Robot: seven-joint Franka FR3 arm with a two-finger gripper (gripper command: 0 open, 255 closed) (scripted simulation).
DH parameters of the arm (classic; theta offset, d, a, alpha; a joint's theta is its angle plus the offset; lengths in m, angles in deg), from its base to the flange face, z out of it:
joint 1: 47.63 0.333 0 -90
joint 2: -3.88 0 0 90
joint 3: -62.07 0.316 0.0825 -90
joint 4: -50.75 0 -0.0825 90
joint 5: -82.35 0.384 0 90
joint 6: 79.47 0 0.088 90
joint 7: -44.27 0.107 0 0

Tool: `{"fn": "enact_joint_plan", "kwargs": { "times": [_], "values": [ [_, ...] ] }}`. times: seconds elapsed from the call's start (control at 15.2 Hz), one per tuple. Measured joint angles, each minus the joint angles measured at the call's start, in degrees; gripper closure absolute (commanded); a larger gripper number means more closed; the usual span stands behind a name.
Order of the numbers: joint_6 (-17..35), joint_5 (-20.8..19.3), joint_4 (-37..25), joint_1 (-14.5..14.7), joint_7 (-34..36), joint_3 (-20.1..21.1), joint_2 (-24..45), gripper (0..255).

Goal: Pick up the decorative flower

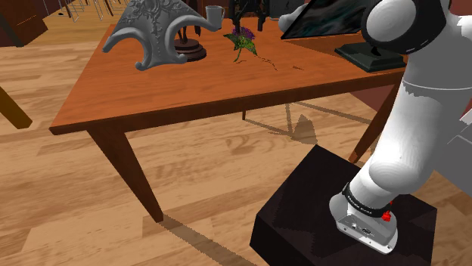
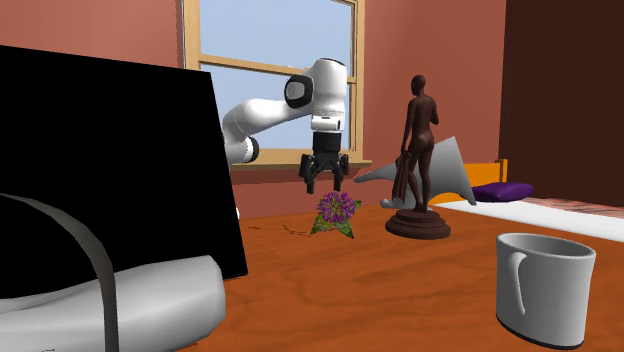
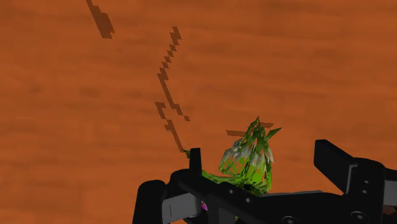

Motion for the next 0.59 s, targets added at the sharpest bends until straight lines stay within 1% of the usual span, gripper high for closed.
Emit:
{"fn": "enact_joint_plan", "kwargs": {
  "times": [0.33, 0.4, 0.59],
  "values": [
    [4.86, -0.05, 7.10, 0.00, -0.12, -0.04, -2.19, 0],
    [5.22, -0.05, 7.59, 0.01, -0.12, -0.04, -2.35, 255],
    [5.54, -0.07, 8.02, 0.02, -0.12, -0.03, -2.55, 255]
  ]
}}
